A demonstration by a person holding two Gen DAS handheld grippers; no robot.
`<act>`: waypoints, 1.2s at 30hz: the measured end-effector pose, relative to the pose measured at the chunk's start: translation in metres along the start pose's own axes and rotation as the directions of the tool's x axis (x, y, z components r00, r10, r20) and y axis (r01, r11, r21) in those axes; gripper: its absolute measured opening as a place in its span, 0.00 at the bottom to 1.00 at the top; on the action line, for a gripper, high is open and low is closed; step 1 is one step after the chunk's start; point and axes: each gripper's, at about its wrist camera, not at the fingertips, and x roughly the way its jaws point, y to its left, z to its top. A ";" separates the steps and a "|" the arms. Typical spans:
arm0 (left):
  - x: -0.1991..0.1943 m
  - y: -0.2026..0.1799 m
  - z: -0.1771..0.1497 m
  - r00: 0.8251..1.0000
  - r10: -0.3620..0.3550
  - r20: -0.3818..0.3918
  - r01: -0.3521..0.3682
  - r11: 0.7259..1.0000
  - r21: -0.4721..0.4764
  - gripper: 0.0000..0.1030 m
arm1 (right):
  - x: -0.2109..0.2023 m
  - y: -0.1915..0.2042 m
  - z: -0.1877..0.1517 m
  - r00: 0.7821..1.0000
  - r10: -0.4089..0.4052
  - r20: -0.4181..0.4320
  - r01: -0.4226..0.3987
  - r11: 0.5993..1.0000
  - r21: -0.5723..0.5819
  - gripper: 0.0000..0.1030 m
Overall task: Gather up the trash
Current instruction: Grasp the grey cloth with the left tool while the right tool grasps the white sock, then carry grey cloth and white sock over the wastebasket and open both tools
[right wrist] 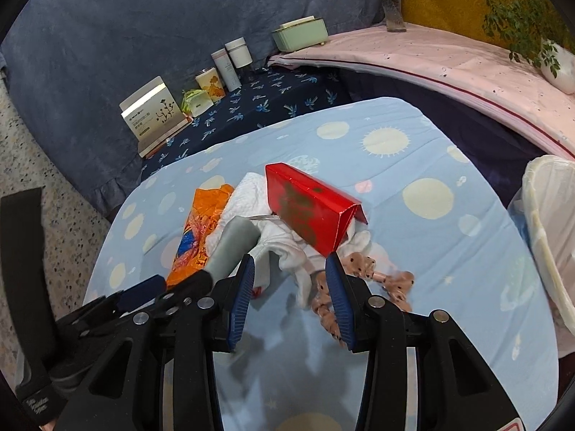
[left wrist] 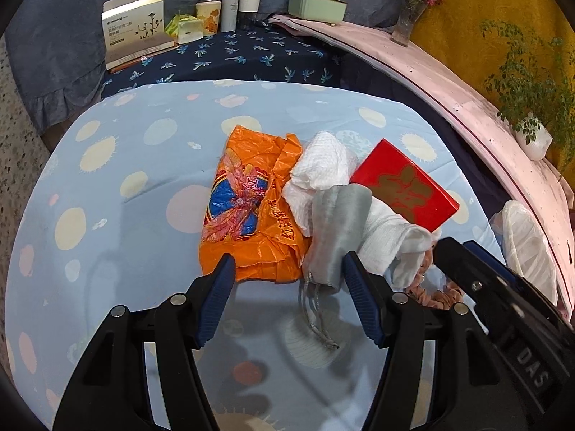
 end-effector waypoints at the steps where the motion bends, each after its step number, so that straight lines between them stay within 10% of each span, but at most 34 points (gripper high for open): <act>1: 0.001 0.003 0.000 1.000 -0.007 -0.004 0.007 1.000 -0.007 0.57 | 0.005 -0.001 0.001 1.000 0.004 -0.006 -0.004 1.000 0.004 0.40; 11: 0.007 0.001 0.005 0.999 -0.032 -0.007 0.032 0.999 0.000 0.57 | 0.033 -0.005 -0.001 0.997 0.040 -0.062 -0.040 0.999 0.004 0.08; 17: 0.015 -0.017 0.004 0.998 -0.054 -0.018 0.054 0.998 0.027 0.53 | 0.013 -0.021 -0.001 0.999 0.033 -0.016 -0.032 0.999 0.031 0.07; 23: 0.022 -0.032 0.002 0.994 -0.090 -0.054 0.092 0.995 0.046 0.10 | -0.007 -0.037 0.002 1.000 0.025 0.016 -0.026 0.998 0.053 0.07; 36: -0.023 -0.062 0.001 0.993 -0.113 0.010 0.112 0.990 0.083 0.07 | -0.064 -0.039 0.011 0.992 0.042 0.116 -0.048 0.998 0.051 0.07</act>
